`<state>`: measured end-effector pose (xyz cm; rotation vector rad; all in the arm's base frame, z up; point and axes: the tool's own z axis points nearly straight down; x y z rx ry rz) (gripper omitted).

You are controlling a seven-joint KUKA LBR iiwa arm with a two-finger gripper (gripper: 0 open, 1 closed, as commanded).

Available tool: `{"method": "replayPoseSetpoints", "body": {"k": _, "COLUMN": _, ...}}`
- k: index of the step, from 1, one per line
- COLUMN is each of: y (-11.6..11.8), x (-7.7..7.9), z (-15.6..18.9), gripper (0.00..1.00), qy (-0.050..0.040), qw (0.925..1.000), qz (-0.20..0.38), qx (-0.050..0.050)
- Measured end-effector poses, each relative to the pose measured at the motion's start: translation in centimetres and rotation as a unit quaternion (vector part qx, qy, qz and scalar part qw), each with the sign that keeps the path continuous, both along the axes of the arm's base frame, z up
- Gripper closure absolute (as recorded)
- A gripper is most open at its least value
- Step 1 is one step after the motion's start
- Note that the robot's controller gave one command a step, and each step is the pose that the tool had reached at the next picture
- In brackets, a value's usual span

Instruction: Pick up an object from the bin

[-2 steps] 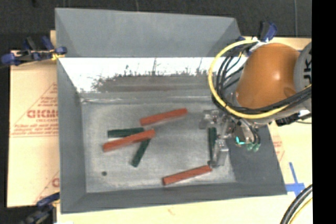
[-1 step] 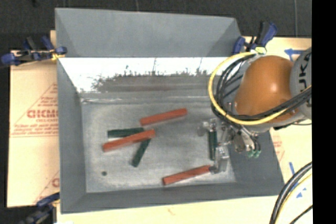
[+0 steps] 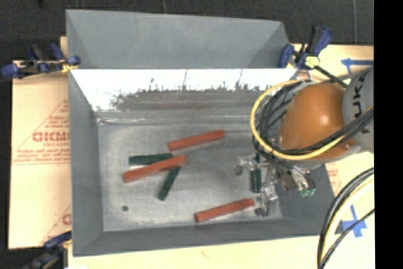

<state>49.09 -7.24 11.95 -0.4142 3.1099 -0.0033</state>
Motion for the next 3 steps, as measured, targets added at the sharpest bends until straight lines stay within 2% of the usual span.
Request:
{"method": "replayPoseSetpoints", "body": {"k": 1, "y": 0.1, "x": -0.3, "z": -4.4, "gripper": 1.00, "qy": 0.0001, "qw": 0.9988, "qz": 0.049, "qx": 0.001}}
{"method": "replayPoseSetpoints", "body": {"k": 2, "y": 0.1, "x": -0.3, "z": -4.4, "gripper": 1.00, "qy": 0.0002, "qw": 0.9988, "qz": 0.049, "qx": 0.000}}
{"method": "replayPoseSetpoints", "body": {"k": 3, "y": 2.3, "x": 0.6, "z": 11.1, "gripper": 1.00, "qy": -0.0003, "qw": 0.9978, "qz": 0.067, "qx": 0.000}}
